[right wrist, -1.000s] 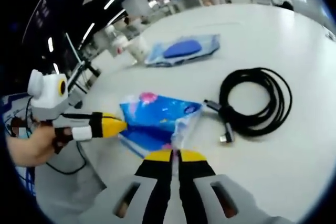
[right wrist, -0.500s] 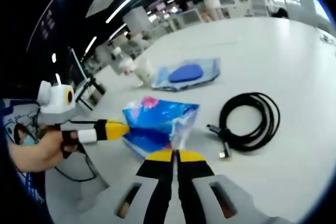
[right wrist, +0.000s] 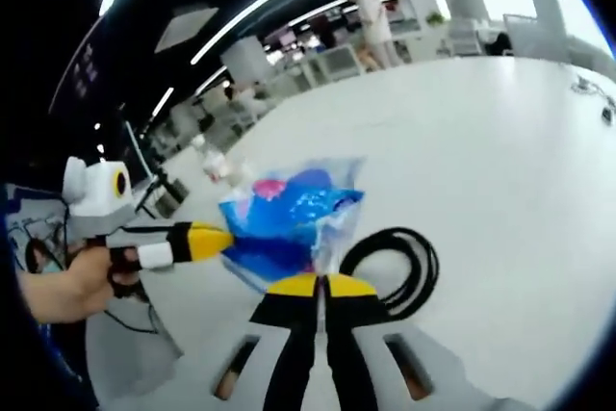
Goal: Arrange the tabletop items into an orderly group along one side of the table until the central work area is clear of visible clutter.
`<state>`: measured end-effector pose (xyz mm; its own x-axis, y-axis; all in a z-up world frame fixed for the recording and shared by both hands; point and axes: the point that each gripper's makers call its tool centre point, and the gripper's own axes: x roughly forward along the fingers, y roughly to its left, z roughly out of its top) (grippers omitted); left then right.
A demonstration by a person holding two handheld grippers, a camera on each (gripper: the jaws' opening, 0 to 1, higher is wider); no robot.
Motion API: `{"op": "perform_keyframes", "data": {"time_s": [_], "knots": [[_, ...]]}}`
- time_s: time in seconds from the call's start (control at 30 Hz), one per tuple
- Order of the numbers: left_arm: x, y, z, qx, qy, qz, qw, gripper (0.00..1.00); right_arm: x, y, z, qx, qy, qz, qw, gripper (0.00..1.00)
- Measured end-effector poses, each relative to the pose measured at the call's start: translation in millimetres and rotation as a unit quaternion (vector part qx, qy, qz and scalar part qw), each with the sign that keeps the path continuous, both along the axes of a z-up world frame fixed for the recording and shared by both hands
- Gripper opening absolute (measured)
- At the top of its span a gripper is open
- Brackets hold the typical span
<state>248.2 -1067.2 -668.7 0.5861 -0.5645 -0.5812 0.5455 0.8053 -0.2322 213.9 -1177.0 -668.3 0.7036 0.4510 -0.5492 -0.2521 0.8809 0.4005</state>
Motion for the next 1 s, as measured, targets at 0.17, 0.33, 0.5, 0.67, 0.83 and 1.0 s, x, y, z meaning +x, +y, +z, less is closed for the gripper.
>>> {"op": "perform_keyframes", "data": {"time_s": [0.17,0.33,0.5,0.67,0.83,1.0], "knots": [[6.1,-27.9,-4.0,-0.004,0.005,-0.003,1.0000,0.01,9.6,-26.5,0.7,-0.004,-0.003,-0.008,1.0000,0.00],[12.7,-48.4,-4.1,0.001,0.003,-0.012,0.9999,0.01,19.1,-48.8,-1.1,-0.008,-0.004,-0.008,0.9999,0.00],[19.2,-60.0,-6.8,0.006,0.007,-0.014,0.9999,0.01,26.1,-58.5,-2.1,-0.005,-0.004,-0.008,0.9999,0.00],[34.5,-68.1,-10.5,0.014,0.006,-0.013,0.9998,0.01,38.7,-65.2,-2.9,-0.003,-0.007,-0.012,0.9999,0.00],[47.7,-74.6,-14.6,0.018,0.010,-0.006,0.9998,0.01,53.4,-70.5,-7.9,-0.005,-0.008,-0.011,0.9999,0.00],[64.2,-80.4,-18.1,0.023,0.014,0.006,0.9996,0.01,71.4,-79.1,-13.8,-0.003,-0.008,-0.016,0.9998,0.00]]}}
